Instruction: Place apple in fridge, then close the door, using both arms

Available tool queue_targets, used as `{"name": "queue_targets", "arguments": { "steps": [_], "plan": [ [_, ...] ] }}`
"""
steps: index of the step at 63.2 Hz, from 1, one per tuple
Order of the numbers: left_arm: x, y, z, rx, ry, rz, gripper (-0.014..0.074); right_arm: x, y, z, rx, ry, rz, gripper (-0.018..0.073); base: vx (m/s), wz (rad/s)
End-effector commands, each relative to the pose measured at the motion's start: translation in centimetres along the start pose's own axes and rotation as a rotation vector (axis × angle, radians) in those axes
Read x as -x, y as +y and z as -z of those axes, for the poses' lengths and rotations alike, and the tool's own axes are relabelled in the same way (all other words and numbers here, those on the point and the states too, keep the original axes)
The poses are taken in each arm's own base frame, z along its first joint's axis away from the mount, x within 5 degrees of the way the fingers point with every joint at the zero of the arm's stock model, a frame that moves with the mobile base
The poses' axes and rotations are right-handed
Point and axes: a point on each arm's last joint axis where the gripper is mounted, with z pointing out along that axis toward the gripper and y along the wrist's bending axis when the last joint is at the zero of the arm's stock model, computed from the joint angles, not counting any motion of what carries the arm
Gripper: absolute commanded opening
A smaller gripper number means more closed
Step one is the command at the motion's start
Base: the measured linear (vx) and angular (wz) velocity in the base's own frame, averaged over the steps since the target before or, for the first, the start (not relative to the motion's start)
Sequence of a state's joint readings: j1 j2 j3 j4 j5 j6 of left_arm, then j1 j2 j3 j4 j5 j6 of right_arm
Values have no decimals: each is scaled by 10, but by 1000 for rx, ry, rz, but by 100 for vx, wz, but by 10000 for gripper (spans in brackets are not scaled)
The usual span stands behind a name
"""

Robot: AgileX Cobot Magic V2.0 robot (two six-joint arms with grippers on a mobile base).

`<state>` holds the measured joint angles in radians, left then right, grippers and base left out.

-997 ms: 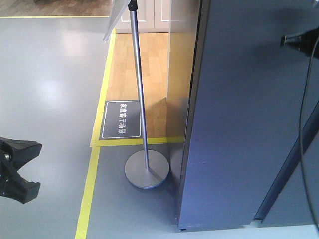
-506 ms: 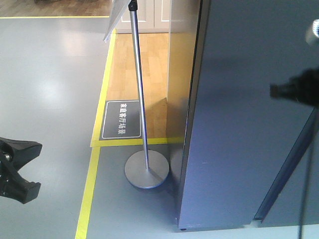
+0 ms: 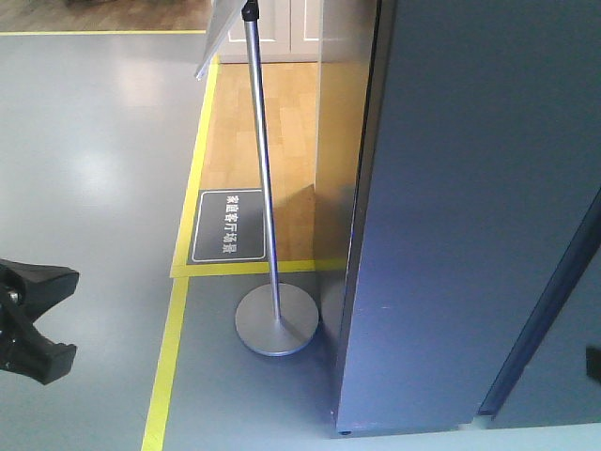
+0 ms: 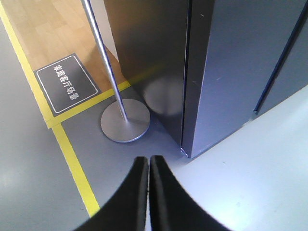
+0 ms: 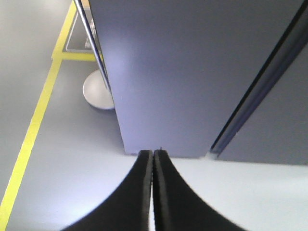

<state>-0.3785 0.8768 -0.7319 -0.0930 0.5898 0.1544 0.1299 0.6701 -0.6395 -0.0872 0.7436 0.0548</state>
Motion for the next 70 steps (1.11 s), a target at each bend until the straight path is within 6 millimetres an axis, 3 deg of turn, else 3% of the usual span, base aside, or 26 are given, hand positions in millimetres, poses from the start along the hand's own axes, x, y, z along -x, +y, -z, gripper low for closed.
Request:
{"name": "queue_targets", "arguments": {
  "steps": [1, 15, 44, 51, 70],
  "plan": [
    [13, 1, 6, 7, -94, 11, -6, -4, 0, 2, 2, -54, 3, -3, 0, 0],
    [13, 1, 6, 7, -94, 11, -6, -27, 1, -10, 4, 12, 6, -3, 0, 0],
    [9, 2, 10, 14, -114, 26, -6, -29, 1, -11, 3, 19, 8, -3, 0, 0],
    [-13, 10, 16, 83, -161, 41, -6, -29, 1, -11, 3, 19, 9, -3, 0, 0],
    [-106, 18, 30, 312, -374, 124, -6, -30, 1, -11, 3, 25, 8, -3, 0, 0]
  ]
}}
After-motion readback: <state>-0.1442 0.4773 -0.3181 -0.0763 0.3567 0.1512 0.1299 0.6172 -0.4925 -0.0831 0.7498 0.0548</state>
